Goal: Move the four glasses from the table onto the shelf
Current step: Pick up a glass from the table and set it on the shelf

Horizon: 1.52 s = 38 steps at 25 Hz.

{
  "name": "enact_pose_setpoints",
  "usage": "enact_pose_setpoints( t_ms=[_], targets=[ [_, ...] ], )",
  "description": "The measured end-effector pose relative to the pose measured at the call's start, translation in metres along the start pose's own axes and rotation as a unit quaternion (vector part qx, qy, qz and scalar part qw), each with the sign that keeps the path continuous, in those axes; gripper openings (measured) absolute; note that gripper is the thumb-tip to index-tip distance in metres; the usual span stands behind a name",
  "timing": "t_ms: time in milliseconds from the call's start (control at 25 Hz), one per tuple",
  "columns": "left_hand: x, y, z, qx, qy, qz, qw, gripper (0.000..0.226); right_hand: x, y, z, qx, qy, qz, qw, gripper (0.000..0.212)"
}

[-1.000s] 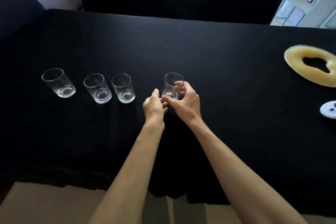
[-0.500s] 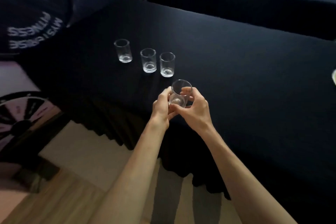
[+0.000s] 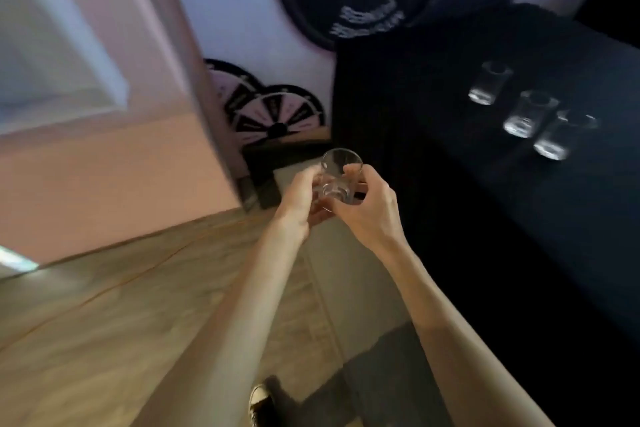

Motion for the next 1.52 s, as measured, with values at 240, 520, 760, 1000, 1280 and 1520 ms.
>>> enact_pose_setpoints(
  t_ms=[240,520,760,1000,1280,1520],
  targets=[
    [0.057,0.051,0.219,0.123,0.158,-0.062,0.978,0.019,0.030,-0.122,-0.184,-0.023,-0.138,0.113,0.984,0.066],
    [0.139,0.098,0.479,0.203,0.284,-0.105,0.931,0.024,0.103,-0.269,-0.411,-0.072,-0.304,0.171,0.934,0.063],
    [0.189,0.137,0.645,0.215,0.348,-0.126,0.904,0.032,0.144,-0.362,-0.564,-0.099,-0.384,0.196,0.897,0.058],
    [0.151,0.187,0.757,0.226,0.376,-0.129,0.889,0.033,0.112,-0.411,-0.691,-0.095,-0.393,0.212,0.890,0.058],
    [0.067,0.316,0.864,0.213,0.394,-0.164,0.879,0.033,0.009,-0.494,-0.827,-0.142,-0.378,0.229,0.886,0.057],
    [0.014,0.425,0.943,0.172,0.392,-0.215,0.878,0.036,-0.076,-0.579,-0.918,-0.160,-0.368,0.258,0.879,0.061]
  ],
)
Point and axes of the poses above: each hand's wrist, its own x-axis away from the middle knuckle, its own z-axis out of the back of the hand, y = z × x, the point moved 1 cm from there along -x, towards the middle knuckle, and after that the axes turned 2 degrees about x, right-handed, at the moved point
